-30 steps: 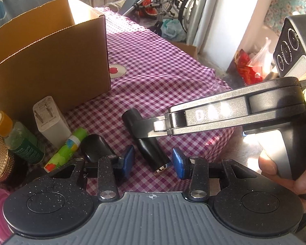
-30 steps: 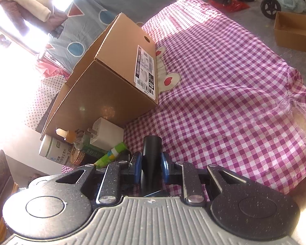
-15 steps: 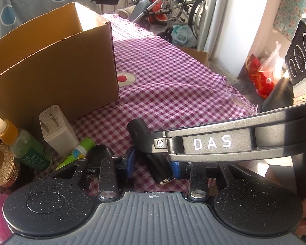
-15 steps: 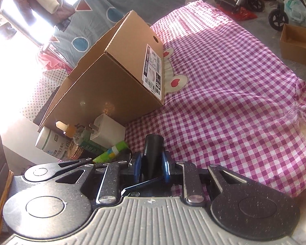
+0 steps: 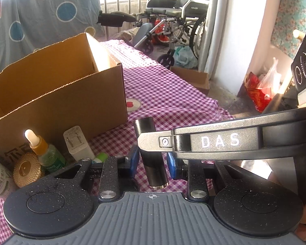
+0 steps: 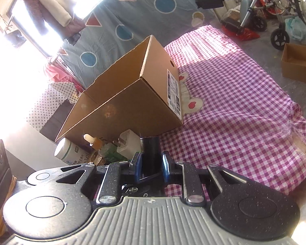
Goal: Organize rigid objects
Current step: 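Lift the black cylinder with the right gripper toward the cardboard box, then lower the cylinder into the box and open the right gripper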
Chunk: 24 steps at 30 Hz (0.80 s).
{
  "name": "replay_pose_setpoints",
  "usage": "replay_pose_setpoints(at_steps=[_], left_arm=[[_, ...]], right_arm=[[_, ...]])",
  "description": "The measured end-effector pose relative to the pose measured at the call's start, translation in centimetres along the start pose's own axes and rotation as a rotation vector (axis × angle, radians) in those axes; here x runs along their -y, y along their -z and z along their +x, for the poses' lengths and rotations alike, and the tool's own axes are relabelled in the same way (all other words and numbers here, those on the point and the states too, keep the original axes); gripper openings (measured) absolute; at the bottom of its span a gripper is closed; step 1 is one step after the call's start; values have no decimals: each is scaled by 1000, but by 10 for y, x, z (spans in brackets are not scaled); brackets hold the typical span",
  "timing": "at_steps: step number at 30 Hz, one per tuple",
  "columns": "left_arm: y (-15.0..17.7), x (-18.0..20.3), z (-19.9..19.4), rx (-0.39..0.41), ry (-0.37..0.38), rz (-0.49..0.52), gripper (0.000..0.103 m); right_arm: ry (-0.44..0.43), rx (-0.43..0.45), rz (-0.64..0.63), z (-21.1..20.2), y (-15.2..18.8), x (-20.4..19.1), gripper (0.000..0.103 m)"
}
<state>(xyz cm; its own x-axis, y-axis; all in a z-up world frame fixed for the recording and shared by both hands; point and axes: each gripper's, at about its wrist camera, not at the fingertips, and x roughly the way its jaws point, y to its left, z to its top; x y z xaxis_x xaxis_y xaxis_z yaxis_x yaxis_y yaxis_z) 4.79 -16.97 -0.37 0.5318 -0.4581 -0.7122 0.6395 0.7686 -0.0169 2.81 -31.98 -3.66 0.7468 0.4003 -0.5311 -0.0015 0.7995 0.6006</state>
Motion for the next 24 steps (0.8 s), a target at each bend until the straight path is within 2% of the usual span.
replay_pose_setpoints(at_steps=[7,14,17,20,24], left_arm=[[-12,-22,-55,128,-71,-33,28],[-43,-76,-88,177,-166,-100,28],[-62,-107,-85,161,-182,-147,28],[-83,-149,-61,86,-187,-199,28],[-93,-194,-21,-32,-170,-277,28]], right_arm=[[-70,56,-105,-13,-21,-60,23],[-183,22,-197,23,-66,-125,23],[-225,-35,-195,57,-95,-145,23],[-240,-139,-154,106,-125,-155,23],[-226,-308,-35,185,-156,-149,23]])
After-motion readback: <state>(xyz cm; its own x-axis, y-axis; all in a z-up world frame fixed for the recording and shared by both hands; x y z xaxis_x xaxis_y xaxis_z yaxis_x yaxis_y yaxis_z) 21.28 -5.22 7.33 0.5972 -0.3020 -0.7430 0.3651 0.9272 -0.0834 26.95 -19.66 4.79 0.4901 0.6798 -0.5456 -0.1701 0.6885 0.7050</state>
